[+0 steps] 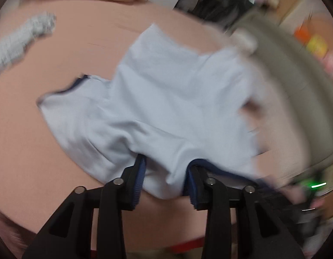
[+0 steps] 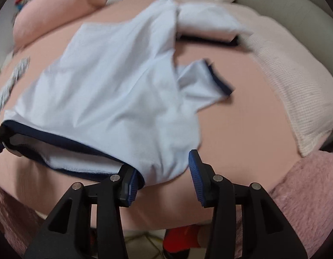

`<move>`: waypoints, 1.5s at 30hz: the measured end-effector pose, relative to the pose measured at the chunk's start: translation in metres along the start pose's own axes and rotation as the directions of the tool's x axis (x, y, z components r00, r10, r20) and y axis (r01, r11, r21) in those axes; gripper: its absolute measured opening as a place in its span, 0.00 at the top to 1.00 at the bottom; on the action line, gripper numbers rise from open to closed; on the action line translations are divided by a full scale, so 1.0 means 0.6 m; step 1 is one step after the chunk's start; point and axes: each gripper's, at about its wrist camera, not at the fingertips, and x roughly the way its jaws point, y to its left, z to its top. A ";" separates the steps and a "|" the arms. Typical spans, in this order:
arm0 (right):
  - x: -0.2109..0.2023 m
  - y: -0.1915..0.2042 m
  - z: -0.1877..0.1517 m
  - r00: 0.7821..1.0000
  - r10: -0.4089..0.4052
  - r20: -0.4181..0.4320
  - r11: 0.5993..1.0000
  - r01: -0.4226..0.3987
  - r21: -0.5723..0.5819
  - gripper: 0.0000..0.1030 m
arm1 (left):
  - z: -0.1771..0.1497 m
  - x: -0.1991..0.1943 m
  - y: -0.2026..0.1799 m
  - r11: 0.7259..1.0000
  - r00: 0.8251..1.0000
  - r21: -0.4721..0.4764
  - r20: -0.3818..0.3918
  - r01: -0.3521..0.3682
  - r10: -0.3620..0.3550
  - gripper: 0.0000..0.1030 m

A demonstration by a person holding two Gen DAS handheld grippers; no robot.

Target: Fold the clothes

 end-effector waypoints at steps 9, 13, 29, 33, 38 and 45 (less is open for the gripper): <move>0.037 0.016 -0.020 0.989 0.060 -0.137 0.995 -0.071 -0.075 0.46 | -0.058 0.013 0.038 0.996 0.984 -0.001 -0.155 -0.086 0.085 0.60; 0.031 -0.005 -0.024 0.981 0.119 -0.152 0.992 -0.122 -0.010 0.47 | -0.087 -0.011 0.041 0.999 0.992 0.012 -0.123 -0.033 0.034 0.58; 0.034 0.023 -0.017 0.985 0.103 -0.135 0.988 -0.117 -0.098 0.58 | -0.124 -0.002 0.025 0.987 0.996 0.133 -0.015 -0.089 0.092 0.75; 0.040 0.020 -0.016 0.981 0.142 -0.136 0.987 -0.152 -0.061 0.60 | -0.121 -0.011 0.041 0.994 0.999 0.104 0.003 -0.037 0.037 0.89; 0.014 0.038 -0.041 0.980 0.152 -0.126 0.978 -0.168 -0.122 0.88 | -0.142 -0.032 0.038 0.987 0.996 0.140 -0.027 -0.076 0.080 0.91; -0.008 0.010 -0.051 0.916 0.360 -0.179 0.931 -0.365 0.004 0.88 | -0.131 -0.057 0.064 0.995 0.991 0.016 -0.095 0.100 -0.098 0.74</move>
